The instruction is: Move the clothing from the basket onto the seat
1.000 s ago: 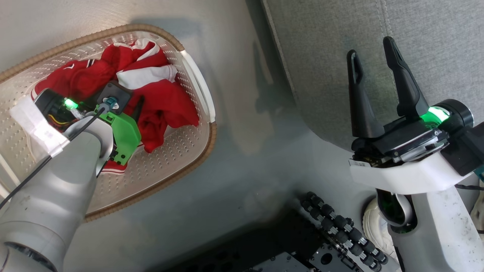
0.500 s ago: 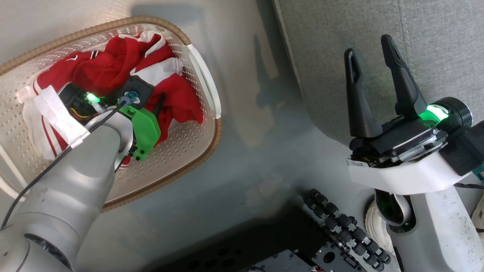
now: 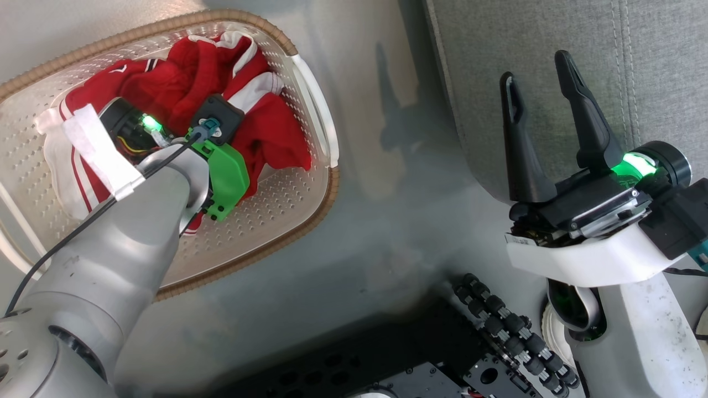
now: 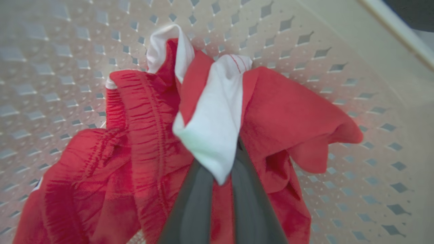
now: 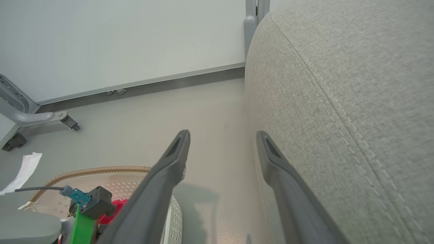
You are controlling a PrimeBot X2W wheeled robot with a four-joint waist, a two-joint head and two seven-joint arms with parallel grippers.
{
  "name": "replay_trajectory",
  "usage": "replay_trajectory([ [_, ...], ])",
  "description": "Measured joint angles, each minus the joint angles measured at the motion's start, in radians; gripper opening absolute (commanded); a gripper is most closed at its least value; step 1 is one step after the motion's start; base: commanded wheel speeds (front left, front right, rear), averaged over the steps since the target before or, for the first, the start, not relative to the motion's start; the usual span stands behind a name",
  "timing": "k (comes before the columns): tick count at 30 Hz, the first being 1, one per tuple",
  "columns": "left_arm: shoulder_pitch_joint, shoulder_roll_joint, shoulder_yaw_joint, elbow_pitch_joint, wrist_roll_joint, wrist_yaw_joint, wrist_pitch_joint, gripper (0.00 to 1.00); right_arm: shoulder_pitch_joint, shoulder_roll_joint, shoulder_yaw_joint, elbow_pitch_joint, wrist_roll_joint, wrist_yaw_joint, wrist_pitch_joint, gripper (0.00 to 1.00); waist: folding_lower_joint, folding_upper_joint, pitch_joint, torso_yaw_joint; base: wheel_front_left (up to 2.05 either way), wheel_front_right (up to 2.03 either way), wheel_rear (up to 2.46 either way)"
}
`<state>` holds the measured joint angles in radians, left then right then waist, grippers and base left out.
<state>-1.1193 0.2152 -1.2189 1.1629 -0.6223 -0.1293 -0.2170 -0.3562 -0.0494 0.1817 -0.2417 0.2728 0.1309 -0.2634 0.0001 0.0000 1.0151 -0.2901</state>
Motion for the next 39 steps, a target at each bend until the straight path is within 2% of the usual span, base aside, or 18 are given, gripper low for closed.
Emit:
replay_trajectory([
  [10,-0.015,-0.008,-0.043,-0.044,-0.056,0.0,-0.031,0.0,-0.014,0.0,0.002,0.01,-0.002,0.0,0.0,1.0,0.0,0.0,-0.017,0.007,0.0,0.0,0.0],
  [16,-0.013,-0.018,-0.054,-0.089,-0.051,0.0,-0.041,0.0,-0.018,0.0,-0.005,0.026,-0.017,0.0,0.0,1.0,0.0,0.0,-0.053,0.025,0.0,0.0,0.0],
  [21,0.004,-0.016,-0.046,-0.177,-0.052,0.0,-0.045,0.0,-0.021,0.001,-0.007,0.048,-0.027,0.0,0.0,1.0,-0.0001,0.0,-0.097,0.051,0.0,0.0,0.0],
  [30,0.112,-0.005,0.067,-0.34,-0.032,0.0,-0.047,0.0,-0.014,0.001,-0.019,0.111,-0.056,0.0,0.0,1.0,0.0,0.0,-0.196,0.107,0.0,0.0,0.0],
  [39,0.264,-0.001,0.23,-0.467,0.082,0.0,-0.047,0.0,0.024,0.001,-0.027,0.173,-0.081,0.0,0.0,1.0,0.0,0.0,-0.334,0.165,0.0,0.0,0.0],
])
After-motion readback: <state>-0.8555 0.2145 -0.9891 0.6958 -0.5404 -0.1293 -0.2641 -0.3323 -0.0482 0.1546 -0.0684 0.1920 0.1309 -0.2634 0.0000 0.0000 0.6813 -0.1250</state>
